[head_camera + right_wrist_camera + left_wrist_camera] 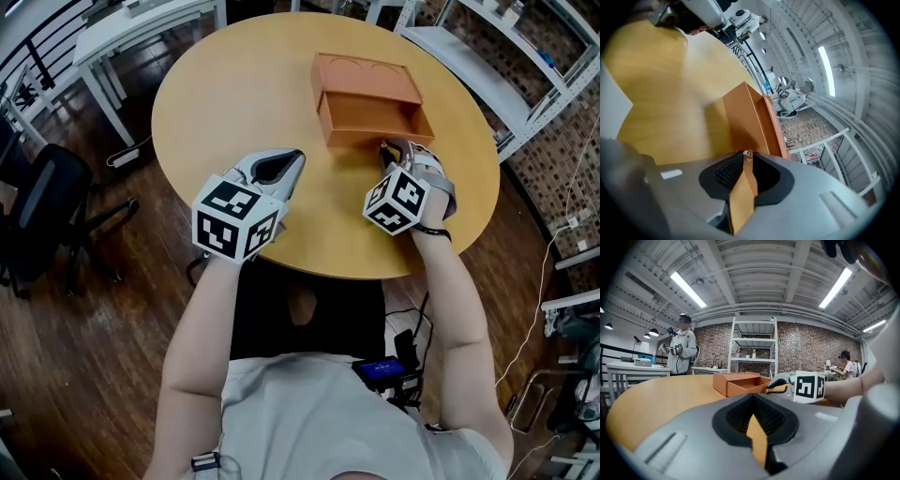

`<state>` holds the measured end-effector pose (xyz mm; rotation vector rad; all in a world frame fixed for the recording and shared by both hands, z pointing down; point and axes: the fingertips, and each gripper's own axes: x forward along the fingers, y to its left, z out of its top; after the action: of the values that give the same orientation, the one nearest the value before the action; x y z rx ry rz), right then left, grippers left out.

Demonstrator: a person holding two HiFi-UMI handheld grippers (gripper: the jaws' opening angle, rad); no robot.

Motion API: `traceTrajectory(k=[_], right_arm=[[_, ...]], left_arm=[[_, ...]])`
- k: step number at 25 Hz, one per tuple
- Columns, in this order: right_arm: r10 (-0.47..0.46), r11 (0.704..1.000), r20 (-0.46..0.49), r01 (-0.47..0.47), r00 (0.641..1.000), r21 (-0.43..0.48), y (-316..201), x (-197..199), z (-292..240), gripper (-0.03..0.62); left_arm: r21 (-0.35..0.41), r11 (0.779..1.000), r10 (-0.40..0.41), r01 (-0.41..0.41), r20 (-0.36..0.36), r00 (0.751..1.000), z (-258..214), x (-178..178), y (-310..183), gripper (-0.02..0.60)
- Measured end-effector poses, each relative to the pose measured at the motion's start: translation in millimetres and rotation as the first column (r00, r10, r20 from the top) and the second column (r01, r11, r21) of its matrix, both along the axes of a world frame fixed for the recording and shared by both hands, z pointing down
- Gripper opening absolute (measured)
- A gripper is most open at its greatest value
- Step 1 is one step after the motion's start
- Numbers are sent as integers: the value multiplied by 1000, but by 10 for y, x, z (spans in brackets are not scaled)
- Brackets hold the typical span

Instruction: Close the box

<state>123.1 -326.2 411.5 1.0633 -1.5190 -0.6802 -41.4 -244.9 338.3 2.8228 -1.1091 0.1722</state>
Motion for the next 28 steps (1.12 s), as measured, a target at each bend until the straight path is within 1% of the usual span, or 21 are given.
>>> traceTrajectory(k=[3, 5, 10, 18, 25, 28], right_arm=[[-27, 999, -57, 28, 998, 18, 70, -52, 12, 64], [-41, 999, -76, 42, 996, 18, 111, -106, 13, 63], [-19, 1000, -40, 20, 999, 9, 14, -83, -55, 64], [-4, 1000, -74, 3, 997, -18, -234, -116, -60, 64], [13, 999, -80, -17, 997, -47, -548, -131, -53, 64], [25, 999, -67, -28, 997, -44, -714, -135, -53, 66]], left_arm=[[1, 1000, 1, -1, 1, 1000, 10, -1, 10, 2], [2, 1000, 2, -2, 1, 1000, 9, -13, 9, 2], [2, 1000, 1, -1, -1, 1000, 4, -20, 4, 1], [4, 1000, 0, 0, 0, 1000, 10, 2, 13, 0], [4, 1000, 0, 0, -1, 1000, 3, -18, 12, 1], [4, 1000, 1, -1, -1, 1000, 6, -7, 13, 2]])
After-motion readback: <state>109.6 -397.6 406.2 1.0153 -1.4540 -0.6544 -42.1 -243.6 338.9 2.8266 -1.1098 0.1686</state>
